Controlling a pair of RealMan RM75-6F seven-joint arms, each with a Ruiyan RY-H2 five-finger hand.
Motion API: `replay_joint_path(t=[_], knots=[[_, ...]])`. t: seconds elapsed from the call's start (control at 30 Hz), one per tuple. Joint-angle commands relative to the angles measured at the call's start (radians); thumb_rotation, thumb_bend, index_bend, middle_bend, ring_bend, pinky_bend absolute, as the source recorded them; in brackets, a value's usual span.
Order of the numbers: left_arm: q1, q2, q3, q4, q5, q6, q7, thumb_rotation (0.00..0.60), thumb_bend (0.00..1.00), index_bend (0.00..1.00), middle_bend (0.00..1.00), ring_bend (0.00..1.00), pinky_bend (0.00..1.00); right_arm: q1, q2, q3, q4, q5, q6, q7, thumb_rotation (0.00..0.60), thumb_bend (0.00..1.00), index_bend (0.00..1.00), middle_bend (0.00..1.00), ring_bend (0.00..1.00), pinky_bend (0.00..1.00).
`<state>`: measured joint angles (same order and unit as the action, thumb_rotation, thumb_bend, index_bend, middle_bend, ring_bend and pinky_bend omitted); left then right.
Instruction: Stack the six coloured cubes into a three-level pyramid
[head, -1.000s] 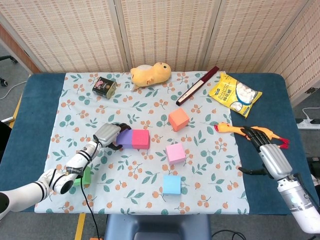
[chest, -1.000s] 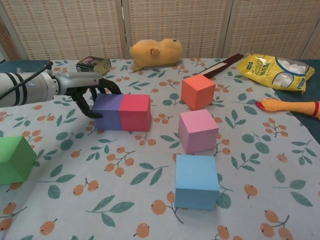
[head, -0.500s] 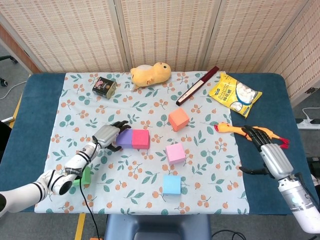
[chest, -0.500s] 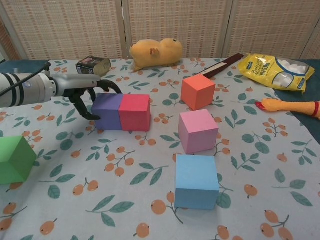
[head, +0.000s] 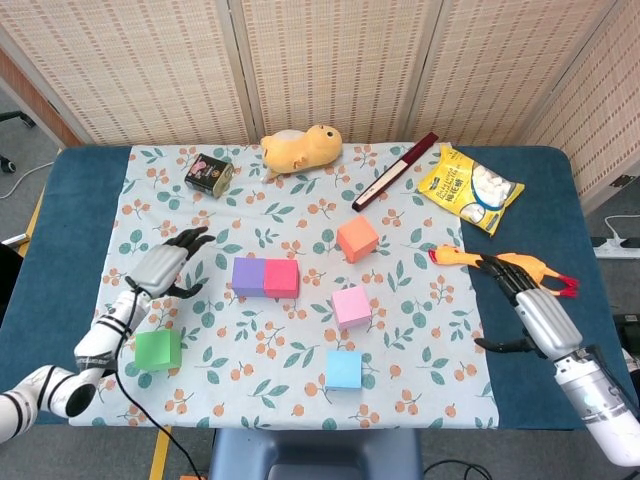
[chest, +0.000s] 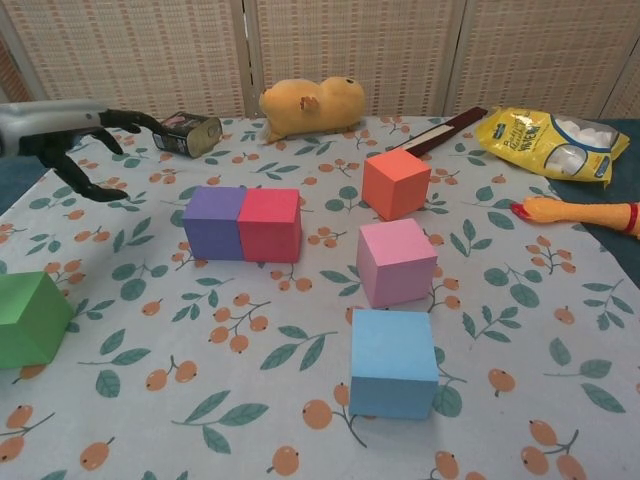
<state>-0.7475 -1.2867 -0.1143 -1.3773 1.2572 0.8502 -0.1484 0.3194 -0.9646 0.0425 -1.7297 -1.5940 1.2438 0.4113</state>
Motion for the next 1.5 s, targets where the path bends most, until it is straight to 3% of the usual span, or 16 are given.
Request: replay_joint_path(t=[0.03,0.23,0.43,0.6,1.17,1.5], knots=[[0.081,0.076,0.019,-0.084,-0.006,0.089,0.02,0.6,0.32,0.16,0.0,0.01,0.18,0.037,-0.008,-0.01,0.006,-0.024,-0.055,0.004,0.6,0.0,0.0,0.06,0.01,0.14],[0.148,0.135,0.061,-0.167,0.033,0.146,0.041,0.6,0.32,0.2,0.02,0.05,0.18,0.146,-0.063,0.002,0.033,-0.028,-0.207,-0.007,0.6,0.0,0.0,0.15,0.05,0.17],[0.195,0.15,0.085,-0.226,0.078,0.2,0.058,0.6,0.32,0.21,0.03,0.05,0.18,0.279,-0.174,0.039,0.093,0.025,-0.386,-0.068,0.6,0.0,0.0,0.15,0.06,0.18],[0.212,0.157,0.089,-0.241,0.1,0.212,0.041,0.6,0.32,0.22,0.03,0.05,0.18,0.361,-0.285,0.076,0.166,0.081,-0.464,-0.158,0.6,0.0,0.0,0.15,0.06,0.18],[0.241,0.163,0.086,-0.246,0.162,0.23,-0.032,0.6,0.31,0.22,0.03,0.05,0.18,0.492,-0.534,0.119,0.384,0.249,-0.577,-0.269,0.6,0.0,0.03,0.15,0.06,0.19],[0.251,0.165,0.089,-0.234,0.201,0.239,-0.091,0.6,0.31,0.22,0.03,0.05,0.18,0.509,-0.649,0.133,0.494,0.298,-0.549,-0.292,0.6,0.03,0.25,0.34,0.2,0.25]])
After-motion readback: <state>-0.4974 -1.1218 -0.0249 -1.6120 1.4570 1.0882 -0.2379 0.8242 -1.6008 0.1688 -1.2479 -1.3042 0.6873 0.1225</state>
